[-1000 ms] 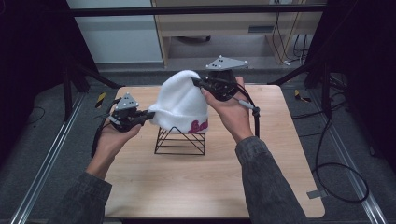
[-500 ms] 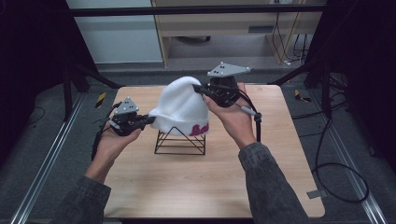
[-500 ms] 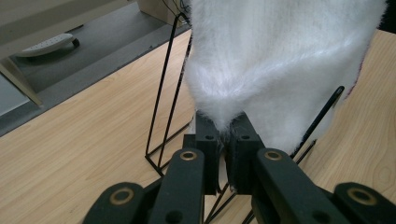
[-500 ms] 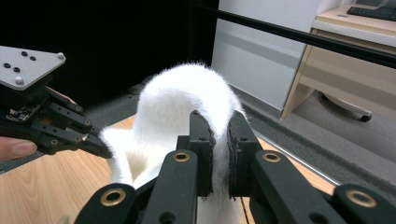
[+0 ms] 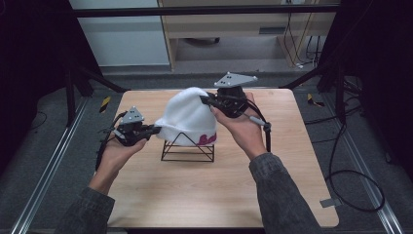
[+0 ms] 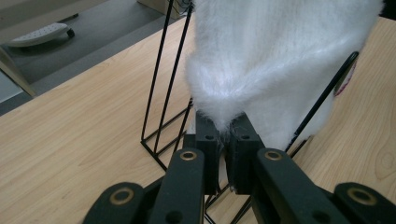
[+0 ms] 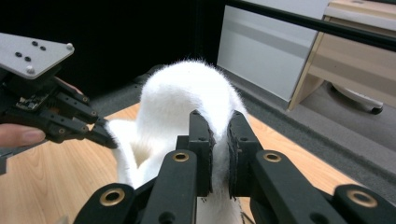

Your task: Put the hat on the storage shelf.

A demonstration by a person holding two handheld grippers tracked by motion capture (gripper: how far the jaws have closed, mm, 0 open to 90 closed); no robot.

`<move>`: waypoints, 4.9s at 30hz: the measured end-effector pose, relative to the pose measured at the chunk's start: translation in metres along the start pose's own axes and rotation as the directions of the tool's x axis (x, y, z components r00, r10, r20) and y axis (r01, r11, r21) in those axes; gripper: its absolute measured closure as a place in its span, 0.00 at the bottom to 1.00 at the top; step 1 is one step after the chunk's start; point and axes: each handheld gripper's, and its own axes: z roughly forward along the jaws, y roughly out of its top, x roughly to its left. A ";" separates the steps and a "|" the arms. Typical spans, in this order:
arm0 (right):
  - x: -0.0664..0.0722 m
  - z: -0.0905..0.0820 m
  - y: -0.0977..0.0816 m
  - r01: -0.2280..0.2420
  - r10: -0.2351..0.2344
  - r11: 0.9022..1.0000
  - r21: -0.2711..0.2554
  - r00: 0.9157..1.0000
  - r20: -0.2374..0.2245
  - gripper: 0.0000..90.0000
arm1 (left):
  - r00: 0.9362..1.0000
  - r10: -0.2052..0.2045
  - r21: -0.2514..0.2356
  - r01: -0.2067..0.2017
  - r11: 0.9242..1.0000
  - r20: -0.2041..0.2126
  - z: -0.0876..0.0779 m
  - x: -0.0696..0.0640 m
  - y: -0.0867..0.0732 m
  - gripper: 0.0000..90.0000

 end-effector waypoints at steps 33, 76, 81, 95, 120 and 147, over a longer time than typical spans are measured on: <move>0.016 0.014 -0.040 0.018 -0.010 0.992 0.121 0.998 -0.067 0.90 | 0.999 -0.020 0.072 0.018 0.997 0.030 0.022 -0.003 -0.044 0.94; 0.027 0.022 -0.025 0.070 -0.063 0.982 0.176 0.997 -0.042 0.92 | 0.999 -0.035 0.067 0.032 0.997 0.033 0.029 -0.004 -0.051 0.94; 0.024 0.023 -0.013 0.083 -0.079 0.982 0.168 0.996 -0.032 0.92 | 0.999 -0.024 0.059 0.023 0.998 0.024 0.030 -0.003 -0.042 0.94; -0.002 0.027 -0.013 0.076 -0.070 0.983 0.170 0.997 -0.042 0.92 | 1.000 -0.014 0.058 0.014 0.998 0.001 0.042 -0.004 -0.038 0.94; 0.022 0.035 -0.020 0.088 -0.077 0.971 0.222 0.996 -0.055 0.90 | 1.000 -0.006 0.136 0.007 0.991 -0.008 0.053 -0.005 -0.065 0.94; 0.008 0.004 -0.075 -0.023 0.034 0.961 0.276 0.999 -0.036 0.37 | 0.997 -0.013 0.096 0.020 0.995 -0.070 0.011 -0.003 -0.073 0.43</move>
